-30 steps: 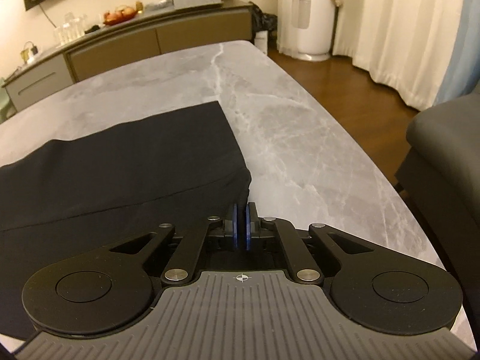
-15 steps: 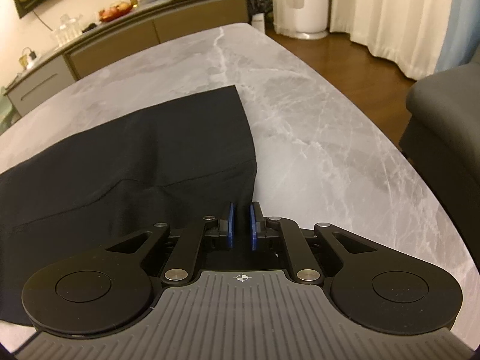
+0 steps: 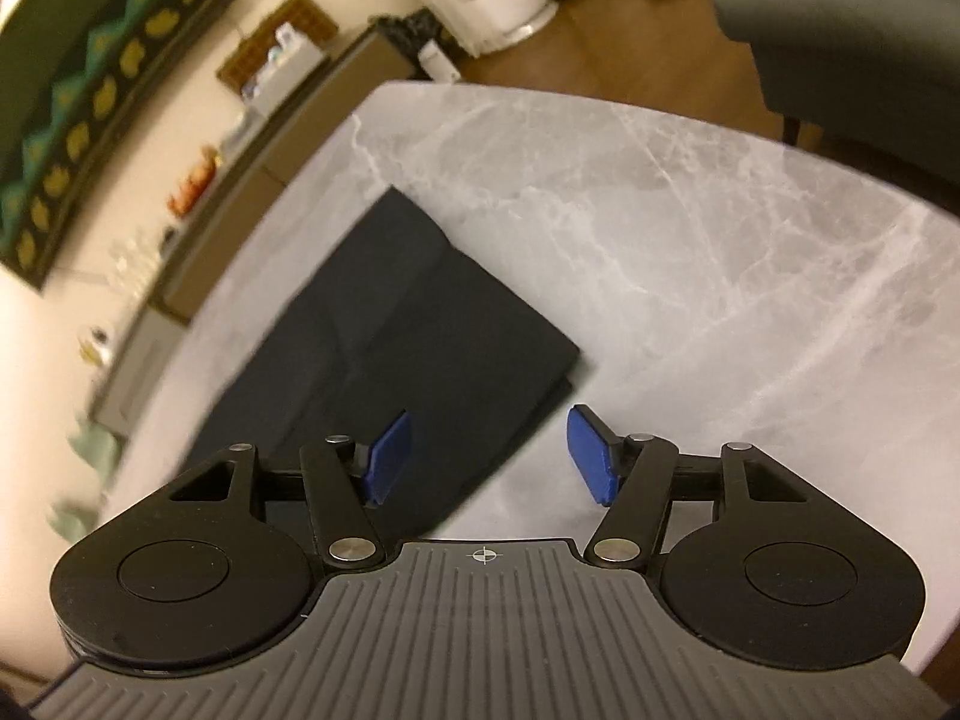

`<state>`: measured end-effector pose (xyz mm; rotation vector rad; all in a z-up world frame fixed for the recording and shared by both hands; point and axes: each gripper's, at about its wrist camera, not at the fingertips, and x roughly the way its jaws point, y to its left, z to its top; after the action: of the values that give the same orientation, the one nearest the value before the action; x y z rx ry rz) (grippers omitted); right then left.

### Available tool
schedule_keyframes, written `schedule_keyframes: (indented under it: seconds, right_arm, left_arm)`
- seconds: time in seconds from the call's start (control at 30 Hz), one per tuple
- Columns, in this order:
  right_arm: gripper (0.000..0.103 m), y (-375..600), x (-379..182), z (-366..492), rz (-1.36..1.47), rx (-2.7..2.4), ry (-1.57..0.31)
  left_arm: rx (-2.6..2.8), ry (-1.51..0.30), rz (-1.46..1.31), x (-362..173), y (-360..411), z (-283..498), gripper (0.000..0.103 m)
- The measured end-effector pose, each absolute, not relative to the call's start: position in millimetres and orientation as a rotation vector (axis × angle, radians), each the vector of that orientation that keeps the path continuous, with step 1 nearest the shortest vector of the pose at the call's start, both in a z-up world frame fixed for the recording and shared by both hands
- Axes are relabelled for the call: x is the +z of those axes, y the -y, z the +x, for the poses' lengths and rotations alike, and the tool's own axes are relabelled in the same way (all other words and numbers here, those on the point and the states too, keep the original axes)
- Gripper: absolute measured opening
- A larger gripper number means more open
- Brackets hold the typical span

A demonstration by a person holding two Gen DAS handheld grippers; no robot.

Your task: Fold clothes

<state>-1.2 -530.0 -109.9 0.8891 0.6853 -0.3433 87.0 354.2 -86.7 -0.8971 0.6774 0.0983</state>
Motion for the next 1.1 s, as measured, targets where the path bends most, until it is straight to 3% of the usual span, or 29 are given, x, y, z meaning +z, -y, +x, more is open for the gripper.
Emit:
schedule_keyframes:
  seconds: [0.33,0.43,0.53,0.6,0.63,0.67,0.87,1.1]
  right_arm:
    - [0.064,494,-127,32,0.968,-0.144,-0.665]
    - [0.056,496,-129,33,0.984,-0.198,-0.628]
    - [0.056,490,-129,44,0.954,-0.19,-0.627]
    - [0.039,486,-126,59,0.868,-0.221,-0.635]
    - [0.017,487,-126,64,0.85,-0.243,-0.634]
    - [0.002,490,-129,69,0.854,-0.258,-0.632]
    - [0.001,480,-112,67,0.789,-0.295,-0.558]
    - [0.001,479,-55,14,0.77,-0.214,-0.43]
  left_arm:
    - [0.164,-0.611,-0.884,-90,-355,86,0.092]
    - [0.194,-0.589,-0.879,-89,-355,85,0.091]
    - [0.19,-0.577,-0.883,-90,-359,91,0.09]
    - [0.177,-0.589,-0.833,-90,-354,97,0.079]
    - [0.185,-0.602,-0.846,-94,-356,99,0.05]
    - [0.192,-0.616,-0.86,-99,-357,101,0.013]
    - [0.13,-0.499,-0.94,-95,-364,87,0.005]
    - [-0.014,-0.261,-0.964,-43,-360,41,0.004]
